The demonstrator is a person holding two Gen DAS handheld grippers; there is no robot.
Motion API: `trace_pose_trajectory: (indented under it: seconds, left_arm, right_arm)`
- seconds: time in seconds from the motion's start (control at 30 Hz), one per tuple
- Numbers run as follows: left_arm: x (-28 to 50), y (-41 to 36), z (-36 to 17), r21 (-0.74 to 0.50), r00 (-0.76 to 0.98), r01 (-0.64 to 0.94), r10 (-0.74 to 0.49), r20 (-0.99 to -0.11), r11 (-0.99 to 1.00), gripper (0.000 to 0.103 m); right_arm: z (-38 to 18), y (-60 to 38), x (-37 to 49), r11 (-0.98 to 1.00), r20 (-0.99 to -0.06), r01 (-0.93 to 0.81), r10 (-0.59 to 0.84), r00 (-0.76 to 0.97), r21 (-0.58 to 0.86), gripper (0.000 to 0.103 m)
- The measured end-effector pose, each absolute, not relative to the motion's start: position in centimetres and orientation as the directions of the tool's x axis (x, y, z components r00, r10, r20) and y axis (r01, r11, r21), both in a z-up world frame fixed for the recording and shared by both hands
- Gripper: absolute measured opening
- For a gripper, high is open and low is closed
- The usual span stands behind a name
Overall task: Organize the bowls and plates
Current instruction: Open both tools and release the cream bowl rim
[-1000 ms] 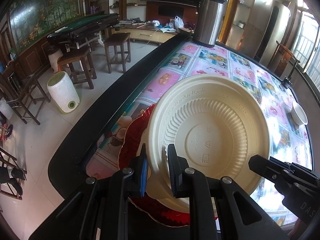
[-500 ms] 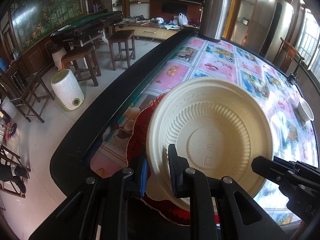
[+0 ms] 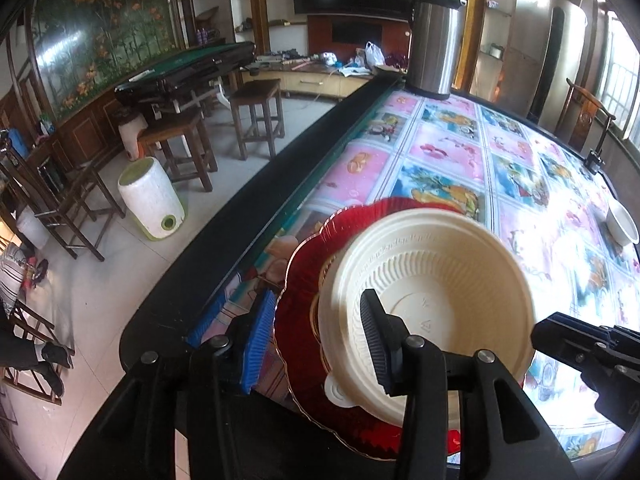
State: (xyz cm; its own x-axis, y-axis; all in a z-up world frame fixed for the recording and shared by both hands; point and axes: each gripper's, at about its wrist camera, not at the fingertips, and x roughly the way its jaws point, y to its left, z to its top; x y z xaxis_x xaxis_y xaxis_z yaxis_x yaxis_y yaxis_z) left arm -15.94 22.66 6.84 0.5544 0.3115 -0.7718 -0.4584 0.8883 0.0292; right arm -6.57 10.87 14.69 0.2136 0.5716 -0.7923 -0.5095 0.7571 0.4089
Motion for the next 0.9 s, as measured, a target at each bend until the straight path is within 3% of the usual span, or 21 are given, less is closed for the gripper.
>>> trace_pose_trajectory:
  seconds: [0.1, 0.17, 0.5, 0.63, 0.9]
  left_arm:
    - [-15.7, 22.5, 7.1, 0.023, 0.566, -0.454, 0.308, -0.765, 0.891, 0.049]
    - [-15.5, 22.2, 7.3, 0.012, 0.578, -0.446, 0.298, -0.759, 0.895, 0.059]
    - [-14.7, 20.9, 7.7, 0.026, 0.592, -0.423, 0.298, -0.749, 0.906, 0.059]
    - [-14.6, 20.5, 7.9, 0.023, 0.593, -0.421, 0.294, -0.75, 0.907, 0.069]
    - [-14.2, 19.2, 8.8, 0.018, 0.622, -0.409, 0.294, -0.726, 0.912, 0.07]
  right_arm:
    - [15.1, 10.3, -6.5, 0.759, -0.783, -0.502, 0.579, 0.227, 0.416, 0.023]
    - [15.3, 9.9, -6.4, 0.764, -0.781, -0.495, 0.578, 0.236, 0.415, 0.023]
    - [15.3, 9.5, -6.4, 0.757, -0.77, -0.487, 0.594, 0.233, 0.436, 0.023]
    - [15.4, 9.5, -6.4, 0.757, -0.768, -0.484, 0.596, 0.236, 0.439, 0.023]
    - [15.8, 8.4, -6.1, 0.78, -0.759, -0.458, 0.584, 0.287, 0.427, 0.026]
